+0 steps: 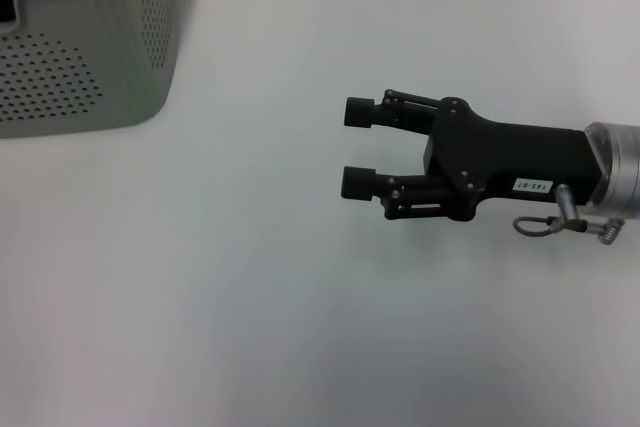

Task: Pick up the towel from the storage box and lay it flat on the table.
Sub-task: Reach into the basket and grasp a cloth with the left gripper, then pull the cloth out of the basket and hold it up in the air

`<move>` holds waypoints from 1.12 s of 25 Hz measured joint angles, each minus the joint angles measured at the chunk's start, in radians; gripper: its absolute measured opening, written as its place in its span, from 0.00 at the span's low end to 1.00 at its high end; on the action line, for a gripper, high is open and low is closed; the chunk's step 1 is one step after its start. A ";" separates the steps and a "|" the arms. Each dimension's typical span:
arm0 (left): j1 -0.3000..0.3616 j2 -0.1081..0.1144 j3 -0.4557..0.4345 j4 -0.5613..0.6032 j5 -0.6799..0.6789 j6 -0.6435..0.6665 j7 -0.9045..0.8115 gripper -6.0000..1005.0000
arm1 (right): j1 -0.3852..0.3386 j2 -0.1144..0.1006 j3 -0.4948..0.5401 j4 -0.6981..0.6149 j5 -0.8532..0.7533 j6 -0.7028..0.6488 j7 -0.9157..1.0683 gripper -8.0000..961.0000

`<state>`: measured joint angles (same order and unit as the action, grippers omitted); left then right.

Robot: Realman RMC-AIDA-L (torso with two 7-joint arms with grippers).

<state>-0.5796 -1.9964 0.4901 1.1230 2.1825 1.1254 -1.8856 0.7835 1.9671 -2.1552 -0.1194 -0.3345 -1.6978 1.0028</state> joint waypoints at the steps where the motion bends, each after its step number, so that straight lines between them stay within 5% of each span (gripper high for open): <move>1: -0.001 -0.003 0.000 -0.009 -0.003 -0.012 0.003 0.79 | -0.002 0.001 0.000 0.000 0.000 0.000 -0.001 0.88; 10: 0.025 -0.016 0.037 -0.003 -0.105 -0.019 0.029 0.39 | -0.039 0.003 0.026 -0.002 0.003 -0.011 -0.019 0.88; 18: 0.105 -0.015 0.038 -0.006 -0.410 0.009 0.077 0.11 | -0.088 -0.007 0.060 -0.036 0.003 -0.040 -0.027 0.88; 23: 0.165 -0.017 0.033 -0.033 -0.688 0.167 0.177 0.10 | -0.107 -0.009 0.108 -0.037 -0.001 -0.129 -0.037 0.88; 28: 0.216 -0.007 0.032 -0.126 -1.019 0.475 0.327 0.08 | -0.112 -0.020 0.142 -0.038 0.001 -0.219 -0.058 0.88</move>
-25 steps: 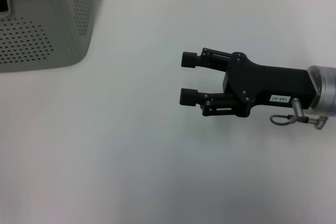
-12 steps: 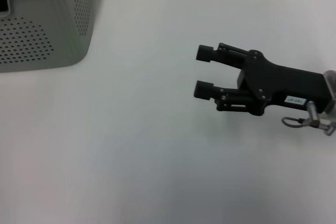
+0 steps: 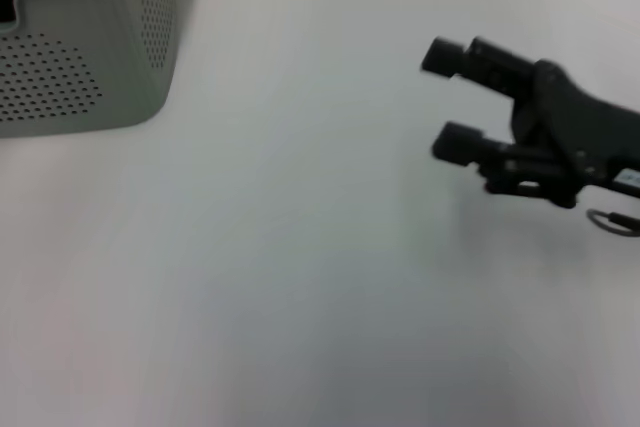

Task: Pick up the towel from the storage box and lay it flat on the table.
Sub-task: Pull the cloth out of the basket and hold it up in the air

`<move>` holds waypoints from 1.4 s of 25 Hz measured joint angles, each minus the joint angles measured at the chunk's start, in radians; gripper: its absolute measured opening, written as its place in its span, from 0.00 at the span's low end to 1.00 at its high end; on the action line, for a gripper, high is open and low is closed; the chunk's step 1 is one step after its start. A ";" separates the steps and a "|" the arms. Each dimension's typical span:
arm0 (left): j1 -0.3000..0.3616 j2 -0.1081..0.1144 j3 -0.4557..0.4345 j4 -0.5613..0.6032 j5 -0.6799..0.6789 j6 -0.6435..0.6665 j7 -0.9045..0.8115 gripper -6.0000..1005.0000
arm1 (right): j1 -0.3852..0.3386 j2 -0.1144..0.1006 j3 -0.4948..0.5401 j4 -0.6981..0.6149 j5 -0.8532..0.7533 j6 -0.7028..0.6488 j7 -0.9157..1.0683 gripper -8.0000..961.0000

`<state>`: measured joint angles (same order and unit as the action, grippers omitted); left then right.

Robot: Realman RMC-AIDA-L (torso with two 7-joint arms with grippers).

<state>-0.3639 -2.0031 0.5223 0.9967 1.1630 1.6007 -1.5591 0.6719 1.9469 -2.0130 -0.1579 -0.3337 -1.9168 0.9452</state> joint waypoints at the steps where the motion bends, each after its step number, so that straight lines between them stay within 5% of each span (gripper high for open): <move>1: 0.004 0.008 -0.001 -0.029 -0.056 0.077 0.016 0.07 | 0.000 -0.003 0.009 0.000 0.000 -0.011 -0.005 0.88; 7: 0.007 0.046 -0.001 -0.156 -0.224 0.354 0.041 0.07 | -0.002 -0.011 0.082 -0.001 -0.002 -0.032 -0.019 0.88; 14: 0.010 0.052 0.055 -0.167 -0.214 0.429 0.044 0.07 | 0.033 -0.013 0.101 -0.062 -0.005 -0.037 0.114 0.88; 24: -0.039 0.002 0.100 -0.179 -0.219 0.431 0.081 0.07 | 0.105 0.081 0.100 -0.072 -0.015 0.121 0.367 0.88; 35: -0.110 -0.055 0.171 -0.222 -0.255 0.428 0.184 0.07 | 0.102 0.082 0.032 -0.171 -0.006 0.284 0.477 0.88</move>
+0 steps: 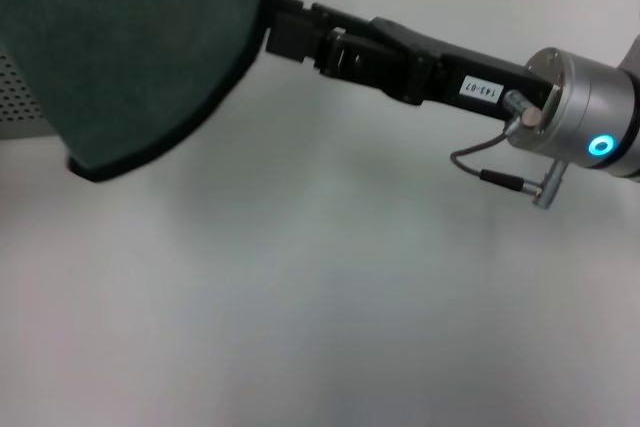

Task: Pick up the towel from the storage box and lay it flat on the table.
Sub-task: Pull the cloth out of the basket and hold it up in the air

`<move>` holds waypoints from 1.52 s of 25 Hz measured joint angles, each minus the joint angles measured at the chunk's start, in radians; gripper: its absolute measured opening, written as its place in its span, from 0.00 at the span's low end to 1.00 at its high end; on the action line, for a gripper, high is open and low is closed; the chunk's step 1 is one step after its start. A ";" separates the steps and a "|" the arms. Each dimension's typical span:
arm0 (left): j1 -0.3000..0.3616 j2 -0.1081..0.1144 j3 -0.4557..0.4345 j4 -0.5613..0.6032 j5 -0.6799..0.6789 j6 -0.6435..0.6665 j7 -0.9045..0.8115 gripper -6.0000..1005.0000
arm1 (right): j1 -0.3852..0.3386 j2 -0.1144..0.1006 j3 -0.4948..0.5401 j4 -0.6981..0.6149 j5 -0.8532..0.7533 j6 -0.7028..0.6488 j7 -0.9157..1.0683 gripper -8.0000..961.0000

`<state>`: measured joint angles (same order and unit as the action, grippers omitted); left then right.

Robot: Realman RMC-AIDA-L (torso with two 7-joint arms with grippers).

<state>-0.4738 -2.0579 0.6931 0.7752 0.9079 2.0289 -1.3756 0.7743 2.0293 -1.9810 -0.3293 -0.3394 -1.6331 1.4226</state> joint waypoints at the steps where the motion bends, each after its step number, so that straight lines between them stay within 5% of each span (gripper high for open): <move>1: -0.002 -0.001 0.001 -0.001 -0.003 0.000 0.002 0.07 | -0.007 0.000 -0.010 -0.012 0.000 0.001 0.004 0.88; 9: 0.004 -0.002 0.000 -0.002 -0.005 0.000 0.024 0.07 | -0.056 0.000 -0.117 -0.072 0.088 0.003 0.009 0.87; 21: -0.001 -0.015 0.003 -0.018 0.032 -0.003 0.068 0.07 | -0.003 0.000 -0.119 -0.082 0.086 -0.009 -0.006 0.87; 38: 0.016 -0.012 0.004 -0.053 0.038 0.002 0.092 0.07 | -0.068 0.000 -0.005 -0.060 0.093 -0.045 -0.036 0.77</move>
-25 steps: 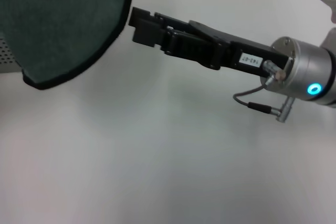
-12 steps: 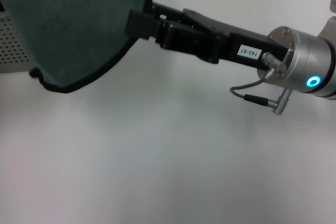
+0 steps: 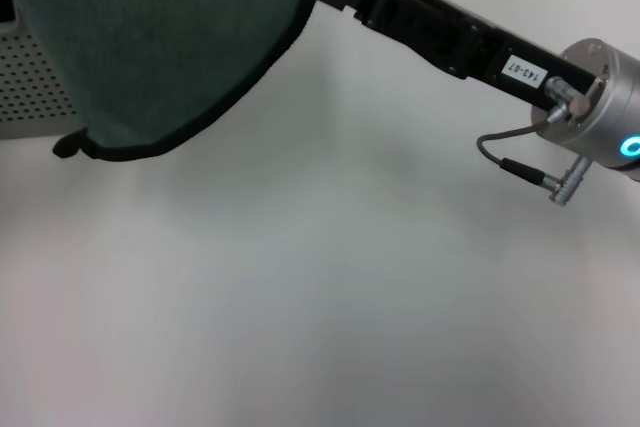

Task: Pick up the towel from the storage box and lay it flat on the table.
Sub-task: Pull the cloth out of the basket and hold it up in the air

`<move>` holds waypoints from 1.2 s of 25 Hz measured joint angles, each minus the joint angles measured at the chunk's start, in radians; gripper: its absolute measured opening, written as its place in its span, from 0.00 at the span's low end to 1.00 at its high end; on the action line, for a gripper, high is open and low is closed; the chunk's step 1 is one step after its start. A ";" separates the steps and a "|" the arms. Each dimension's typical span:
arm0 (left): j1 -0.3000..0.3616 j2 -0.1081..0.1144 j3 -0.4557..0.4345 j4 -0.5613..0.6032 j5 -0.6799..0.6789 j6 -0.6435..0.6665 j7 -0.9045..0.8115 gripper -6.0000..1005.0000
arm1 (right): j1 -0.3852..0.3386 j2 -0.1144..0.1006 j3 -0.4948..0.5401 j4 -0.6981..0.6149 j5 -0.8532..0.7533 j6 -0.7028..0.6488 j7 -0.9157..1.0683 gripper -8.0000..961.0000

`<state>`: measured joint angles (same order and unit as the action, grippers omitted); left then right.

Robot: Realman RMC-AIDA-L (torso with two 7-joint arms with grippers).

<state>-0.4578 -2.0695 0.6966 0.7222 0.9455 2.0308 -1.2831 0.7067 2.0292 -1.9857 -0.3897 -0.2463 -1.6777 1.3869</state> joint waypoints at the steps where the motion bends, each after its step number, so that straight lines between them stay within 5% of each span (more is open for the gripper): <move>1: 0.000 0.000 0.001 0.001 0.004 0.000 0.000 0.07 | -0.001 -0.001 0.003 0.000 0.000 0.000 -0.004 0.76; 10: -0.010 0.014 0.037 0.006 0.021 0.000 0.008 0.07 | 0.009 -0.003 0.029 0.002 -0.008 0.008 -0.028 0.60; 30: -0.008 0.015 0.062 0.008 0.013 0.001 0.008 0.07 | 0.022 0.000 0.054 0.008 -0.019 0.038 -0.071 0.56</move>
<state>-0.4659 -2.0541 0.7591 0.7303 0.9586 2.0320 -1.2750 0.7287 2.0291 -1.9321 -0.3819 -0.2653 -1.6394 1.3163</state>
